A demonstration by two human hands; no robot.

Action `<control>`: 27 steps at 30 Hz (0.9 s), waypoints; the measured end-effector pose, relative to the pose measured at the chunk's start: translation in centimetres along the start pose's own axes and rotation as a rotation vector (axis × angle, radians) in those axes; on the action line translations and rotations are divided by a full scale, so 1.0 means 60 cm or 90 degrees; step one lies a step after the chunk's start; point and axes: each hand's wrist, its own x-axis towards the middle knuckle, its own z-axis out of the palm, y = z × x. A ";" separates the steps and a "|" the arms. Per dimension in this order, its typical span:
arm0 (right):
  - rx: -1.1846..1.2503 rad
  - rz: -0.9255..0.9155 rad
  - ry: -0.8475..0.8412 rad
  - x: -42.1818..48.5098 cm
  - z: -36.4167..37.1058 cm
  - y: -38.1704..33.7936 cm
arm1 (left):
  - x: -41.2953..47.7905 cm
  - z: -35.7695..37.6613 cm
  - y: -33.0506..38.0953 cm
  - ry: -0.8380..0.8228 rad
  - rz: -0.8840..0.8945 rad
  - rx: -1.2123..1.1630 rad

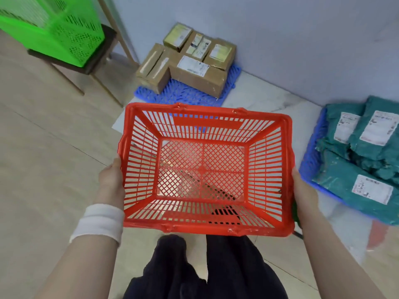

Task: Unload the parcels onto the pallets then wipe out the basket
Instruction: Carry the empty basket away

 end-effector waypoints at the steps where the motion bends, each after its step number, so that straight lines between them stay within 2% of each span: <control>1: 0.014 0.000 -0.013 -0.022 0.017 -0.005 | 0.008 -0.031 0.000 0.004 0.001 -0.017; 5: 0.035 -0.026 -0.039 -0.135 0.098 -0.017 | 0.047 -0.190 -0.013 0.025 0.009 -0.097; 9: 0.012 -0.098 -0.117 -0.252 0.200 -0.041 | 0.094 -0.365 -0.025 0.061 0.003 -0.170; 13: -0.023 -0.166 -0.138 -0.346 0.303 -0.095 | 0.132 -0.499 -0.015 0.118 0.009 -0.241; 20: -0.047 -0.282 -0.152 -0.471 0.450 -0.240 | 0.181 -0.637 0.059 0.106 0.024 -0.384; 27: 0.018 -0.304 -0.185 -0.553 0.595 -0.409 | 0.281 -0.732 0.252 0.146 0.083 -0.439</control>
